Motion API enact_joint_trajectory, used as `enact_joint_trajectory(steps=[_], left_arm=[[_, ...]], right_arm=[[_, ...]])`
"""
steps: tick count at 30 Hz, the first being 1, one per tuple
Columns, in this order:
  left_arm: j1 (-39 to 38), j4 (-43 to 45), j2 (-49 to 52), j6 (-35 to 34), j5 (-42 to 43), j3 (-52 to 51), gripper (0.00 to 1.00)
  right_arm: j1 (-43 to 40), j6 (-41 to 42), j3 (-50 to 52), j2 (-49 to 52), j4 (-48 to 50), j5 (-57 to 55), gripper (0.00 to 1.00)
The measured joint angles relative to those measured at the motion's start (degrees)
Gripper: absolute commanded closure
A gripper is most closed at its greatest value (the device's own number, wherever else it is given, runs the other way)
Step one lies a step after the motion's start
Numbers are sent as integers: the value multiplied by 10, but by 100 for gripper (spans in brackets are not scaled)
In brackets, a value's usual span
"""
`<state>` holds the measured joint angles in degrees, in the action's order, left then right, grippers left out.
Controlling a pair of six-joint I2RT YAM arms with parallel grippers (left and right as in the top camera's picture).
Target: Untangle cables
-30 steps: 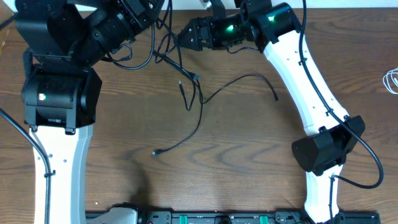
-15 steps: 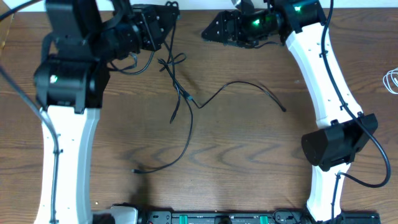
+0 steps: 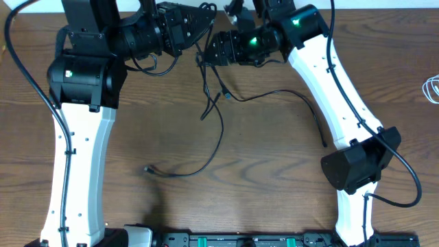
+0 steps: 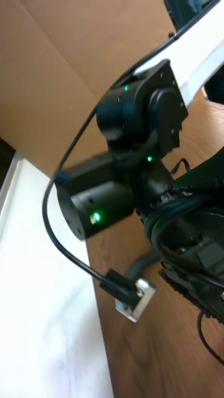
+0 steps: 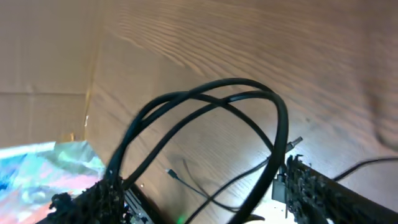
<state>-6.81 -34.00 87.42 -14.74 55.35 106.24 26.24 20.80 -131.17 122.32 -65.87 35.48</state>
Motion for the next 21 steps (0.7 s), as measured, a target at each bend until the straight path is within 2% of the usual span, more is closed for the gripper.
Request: enact_joint_trajectory(steps=[2, 5, 8, 11, 13, 16, 21], left_arm=[[0, 2, 0, 0, 3, 0, 92], [0, 10, 0, 0, 3, 0, 92], [0, 21, 0, 0, 3, 0, 93], [0, 25, 0, 0, -7, 0, 92], [0, 19, 0, 0, -31, 0, 92], [-1, -3, 0, 7, -92, 0, 92], [-1, -81, 0, 26, -284, 0, 92]], right_arm=[[0, 6, 11, 0, -5, -8, 22], [0, 12, 38, 0, -7, -15, 33], [2, 14, 70, 0, -9, -19, 55], [2, 5, 92, 0, -18, -27, 83], [0, -1, 95, 0, -25, -46, 99], [-12, -4, 95, 0, -28, -70, 99], [-76, -20, 95, -2, -52, -145, 99]])
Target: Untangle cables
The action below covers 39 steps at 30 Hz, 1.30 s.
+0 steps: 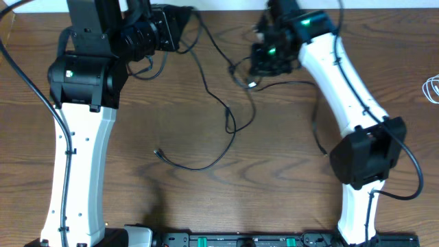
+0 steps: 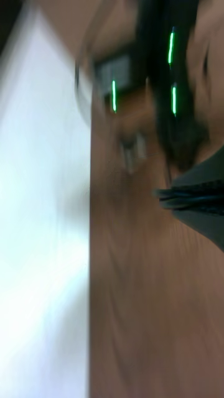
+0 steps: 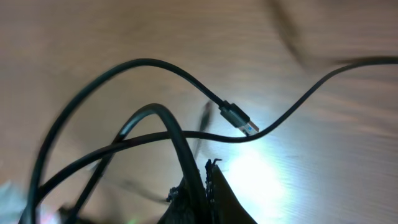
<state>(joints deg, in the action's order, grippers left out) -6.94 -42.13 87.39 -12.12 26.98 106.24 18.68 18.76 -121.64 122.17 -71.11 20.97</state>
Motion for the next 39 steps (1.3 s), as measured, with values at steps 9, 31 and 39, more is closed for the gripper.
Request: enact_joint_trajectory(steps=[9, 31, 39], left_arm=[[-14, -64, 2, 22, -299, 0, 92], [104, -76, 2, 51, -320, 0, 92], [128, -45, 13, 77, -331, 0, 92]], right_arm=[[-120, -74, -2, -72, -28, -8, 99], [-372, -112, -7, -236, -61, 94, 99], [-394, -112, -7, -236, -62, 111, 99]])
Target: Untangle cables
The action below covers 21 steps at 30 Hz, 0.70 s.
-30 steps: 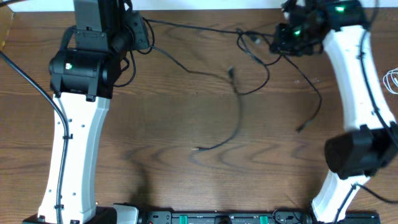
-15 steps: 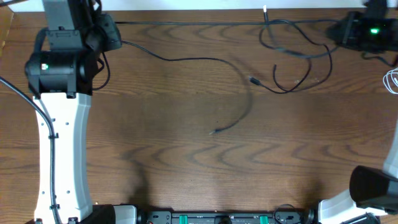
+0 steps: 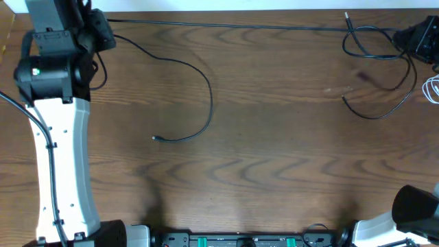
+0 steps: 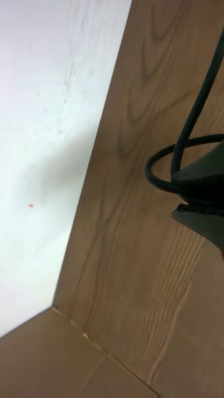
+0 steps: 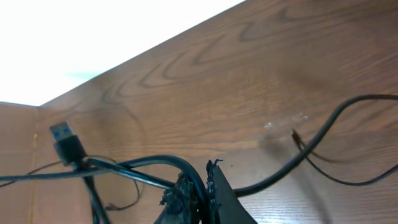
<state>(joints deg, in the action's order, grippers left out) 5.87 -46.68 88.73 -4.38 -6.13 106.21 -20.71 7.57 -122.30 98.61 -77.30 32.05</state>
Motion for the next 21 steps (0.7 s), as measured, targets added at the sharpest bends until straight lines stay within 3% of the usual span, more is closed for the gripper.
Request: enact_joint_trajectory(steps=[7, 14, 21], left_arm=[[57, 23, 25, 3, 12, 0, 92], [216, 49, 65, 3, -109, 0, 93], [238, 48, 66, 3, -23, 0, 92]], right_arm=[[-42, 0, 0, 0, -4, 37, 99], [-143, 0, 0, 2, 7, -87, 99], [-126, -6, 0, 2, -5, -84, 99]])
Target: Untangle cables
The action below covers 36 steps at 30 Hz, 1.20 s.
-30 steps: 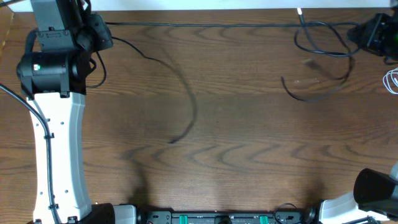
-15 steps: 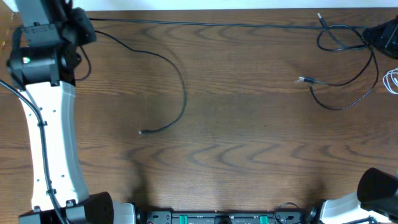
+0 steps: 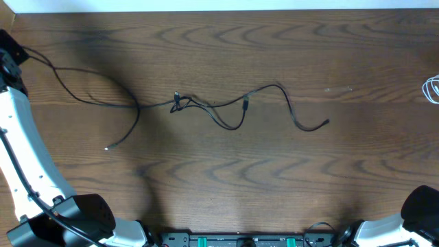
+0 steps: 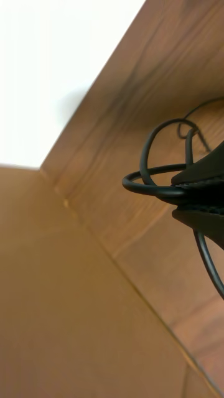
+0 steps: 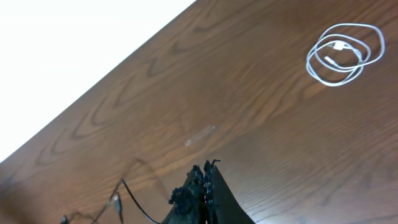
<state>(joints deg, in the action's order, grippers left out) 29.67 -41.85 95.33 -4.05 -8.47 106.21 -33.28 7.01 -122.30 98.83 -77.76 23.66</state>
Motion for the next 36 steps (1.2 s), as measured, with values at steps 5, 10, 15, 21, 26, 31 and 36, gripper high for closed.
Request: enact_joint_trajectory(steps=[5, 10, 15, 21, 26, 31, 36], left_arm=[[-38, -5, 0, 0, 37, 0, 92], [-96, -30, -6, 0, 68, 0, 92], [-133, -67, -34, -14, 147, 0, 92], [-156, -53, -92, -52, 305, 0, 92], [-190, 59, -141, -100, 400, 0, 92], [-232, 242, -189, -167, 440, 0, 92], [-257, 408, -222, -238, 448, 3, 92]], right_arm=[[40, -5, 0, 0, -11, 3, 96], [133, -13, 0, 0, -17, 6, 59], [229, -17, 0, 0, -15, 9, 34], [323, 5, 0, 6, -3, 8, 31], [337, 20, 0, 32, 0, 7, 31], [342, 24, 0, 60, 0, 15, 31], [351, 24, 0, 72, -1, 24, 31]])
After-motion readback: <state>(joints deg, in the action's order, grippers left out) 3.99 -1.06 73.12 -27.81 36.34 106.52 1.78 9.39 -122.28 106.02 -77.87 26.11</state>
